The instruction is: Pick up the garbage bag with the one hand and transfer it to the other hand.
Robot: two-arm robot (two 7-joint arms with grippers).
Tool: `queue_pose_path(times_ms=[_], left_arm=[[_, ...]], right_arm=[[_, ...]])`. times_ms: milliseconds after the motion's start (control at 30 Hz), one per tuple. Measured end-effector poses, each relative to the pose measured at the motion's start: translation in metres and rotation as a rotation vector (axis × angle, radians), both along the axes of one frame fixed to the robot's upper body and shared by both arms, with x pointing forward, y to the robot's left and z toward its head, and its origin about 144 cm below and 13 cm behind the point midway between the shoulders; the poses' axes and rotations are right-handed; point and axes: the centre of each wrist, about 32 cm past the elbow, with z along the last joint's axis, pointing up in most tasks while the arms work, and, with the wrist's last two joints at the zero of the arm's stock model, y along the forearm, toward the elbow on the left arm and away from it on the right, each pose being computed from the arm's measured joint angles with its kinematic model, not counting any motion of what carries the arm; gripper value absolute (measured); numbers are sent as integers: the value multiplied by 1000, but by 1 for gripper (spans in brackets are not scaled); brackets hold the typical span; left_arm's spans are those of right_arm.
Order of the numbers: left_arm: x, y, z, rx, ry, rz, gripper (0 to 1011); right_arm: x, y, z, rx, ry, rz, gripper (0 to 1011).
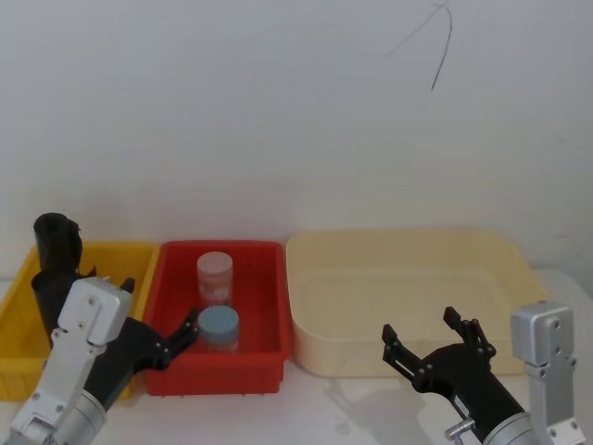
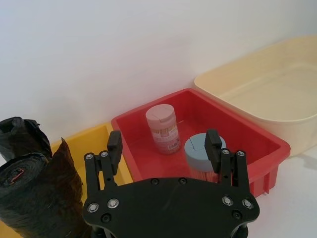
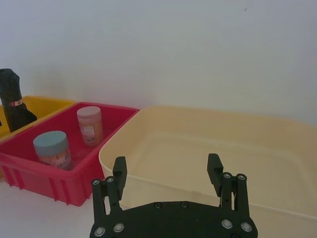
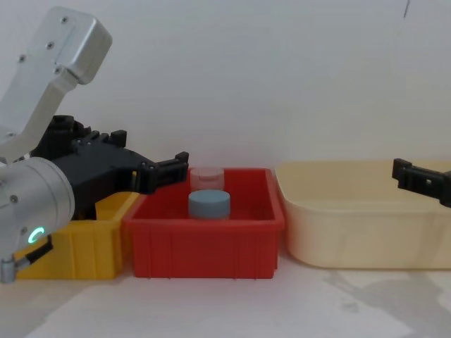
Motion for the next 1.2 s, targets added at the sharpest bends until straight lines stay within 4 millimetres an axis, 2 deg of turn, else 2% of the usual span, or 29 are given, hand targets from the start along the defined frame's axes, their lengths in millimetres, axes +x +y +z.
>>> queue_pose_path(times_ms=[433,833,1200], left_arm=[[-9,6,-3,-3,7,-7,1001],[-33,29,-7,-36,84,-4,1001],[-40,51,-4,-66,180,40,1001]], right_arm=[[0,0,0,0,0,0,1000],[0,0,0,0,0,0,1000],[0,0,0,0,0,0,1000]])
